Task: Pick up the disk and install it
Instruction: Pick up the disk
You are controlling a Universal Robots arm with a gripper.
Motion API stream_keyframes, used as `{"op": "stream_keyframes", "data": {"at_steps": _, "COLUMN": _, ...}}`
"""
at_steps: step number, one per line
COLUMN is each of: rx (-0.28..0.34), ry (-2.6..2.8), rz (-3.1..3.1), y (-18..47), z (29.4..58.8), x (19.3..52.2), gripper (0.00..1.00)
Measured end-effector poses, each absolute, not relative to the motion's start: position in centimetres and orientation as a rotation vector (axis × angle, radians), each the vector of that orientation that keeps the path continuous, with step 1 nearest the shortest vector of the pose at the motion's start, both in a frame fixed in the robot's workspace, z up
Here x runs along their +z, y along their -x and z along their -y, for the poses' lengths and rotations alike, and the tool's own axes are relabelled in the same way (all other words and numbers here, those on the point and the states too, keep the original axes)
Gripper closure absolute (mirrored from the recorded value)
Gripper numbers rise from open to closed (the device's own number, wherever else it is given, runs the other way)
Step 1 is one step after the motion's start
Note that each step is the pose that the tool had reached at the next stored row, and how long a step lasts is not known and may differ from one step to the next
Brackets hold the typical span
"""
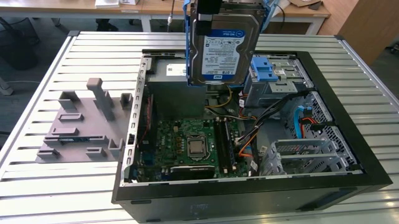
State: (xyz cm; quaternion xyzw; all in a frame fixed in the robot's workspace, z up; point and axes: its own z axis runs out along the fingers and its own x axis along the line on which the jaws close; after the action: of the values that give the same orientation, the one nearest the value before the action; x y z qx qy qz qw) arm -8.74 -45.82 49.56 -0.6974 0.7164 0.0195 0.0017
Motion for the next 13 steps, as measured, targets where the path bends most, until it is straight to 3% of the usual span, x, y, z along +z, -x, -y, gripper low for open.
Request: {"op": "stream_keyframes", "data": {"at_steps": 13, "rx": 0.061, "ry": 2.189, "rz": -2.248, "y": 8.7, "z": 45.82, "x": 49.56, "gripper": 0.64}}
